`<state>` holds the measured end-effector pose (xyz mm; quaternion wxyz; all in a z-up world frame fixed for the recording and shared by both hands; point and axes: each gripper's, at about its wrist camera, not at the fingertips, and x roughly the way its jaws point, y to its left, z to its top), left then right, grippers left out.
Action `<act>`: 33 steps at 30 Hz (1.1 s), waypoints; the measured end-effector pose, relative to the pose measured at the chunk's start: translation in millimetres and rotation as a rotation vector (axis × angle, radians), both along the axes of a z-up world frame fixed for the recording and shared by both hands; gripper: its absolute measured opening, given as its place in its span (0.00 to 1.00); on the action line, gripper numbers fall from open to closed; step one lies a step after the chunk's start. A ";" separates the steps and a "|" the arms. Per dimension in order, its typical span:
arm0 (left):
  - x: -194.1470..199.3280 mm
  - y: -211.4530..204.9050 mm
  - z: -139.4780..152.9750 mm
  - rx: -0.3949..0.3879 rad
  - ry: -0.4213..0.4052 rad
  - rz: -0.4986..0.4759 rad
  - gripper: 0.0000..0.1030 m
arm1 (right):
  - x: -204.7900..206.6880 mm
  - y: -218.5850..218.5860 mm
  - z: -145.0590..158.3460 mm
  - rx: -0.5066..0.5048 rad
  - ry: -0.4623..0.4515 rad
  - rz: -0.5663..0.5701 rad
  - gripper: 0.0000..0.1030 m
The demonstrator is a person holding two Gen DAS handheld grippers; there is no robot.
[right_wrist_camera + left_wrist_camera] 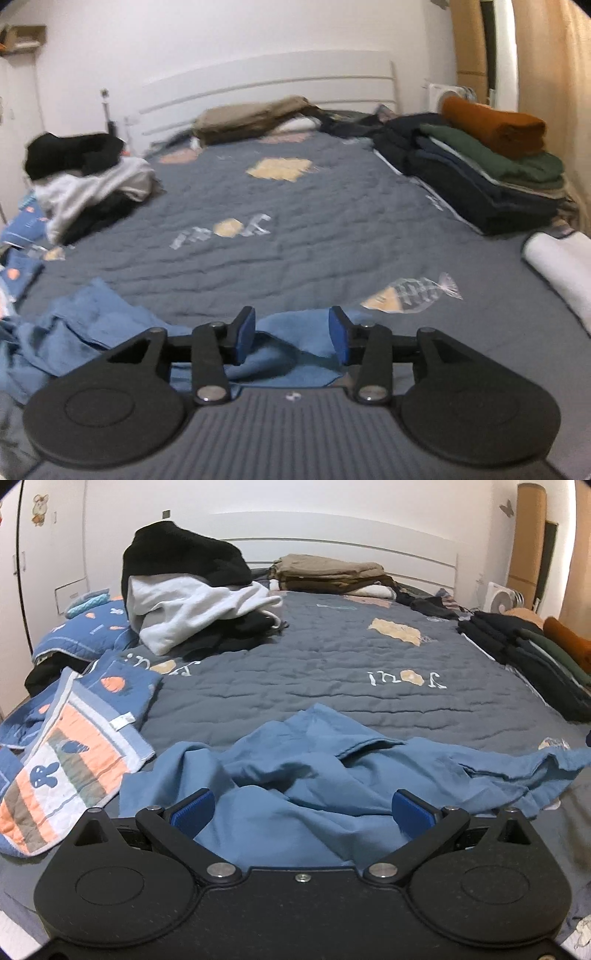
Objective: Fold clothes
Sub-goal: 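Open the right gripper and release the shirt onto the bed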
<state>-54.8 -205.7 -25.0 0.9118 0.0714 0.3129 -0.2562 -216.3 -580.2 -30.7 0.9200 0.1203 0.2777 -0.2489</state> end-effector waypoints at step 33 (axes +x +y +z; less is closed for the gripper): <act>-0.5 -31.6 -20.9 -0.081 0.111 -0.110 1.00 | 99.4 106.5 -44.8 -0.124 0.052 0.528 0.42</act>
